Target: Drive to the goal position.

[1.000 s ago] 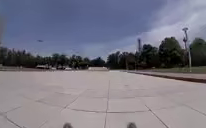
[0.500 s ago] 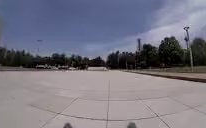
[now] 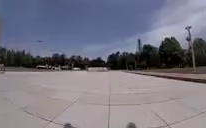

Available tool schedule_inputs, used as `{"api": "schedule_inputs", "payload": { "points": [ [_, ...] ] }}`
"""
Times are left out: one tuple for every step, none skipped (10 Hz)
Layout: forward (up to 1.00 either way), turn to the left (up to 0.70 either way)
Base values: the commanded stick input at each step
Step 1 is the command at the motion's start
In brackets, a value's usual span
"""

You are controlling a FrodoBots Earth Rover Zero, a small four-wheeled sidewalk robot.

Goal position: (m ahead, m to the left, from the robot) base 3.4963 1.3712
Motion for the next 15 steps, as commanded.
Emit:
{"api": "schedule_inputs", "payload": {
  "points": [
    [0.45,0.03],
    [0.45,0.03],
    [0.45,0.03],
    [0.45,0.03],
    [0.45,0.03],
    [0.45,0.03],
    [0.45,0.03],
    [0.45,0.03],
    [0.45,0.03],
    [0.45,0.03],
    [0.45,0.03],
    [0.45,0.03],
    [0.45,0.03],
    [0.45,0.05],
    [0.45,0.06]
  ]
}}
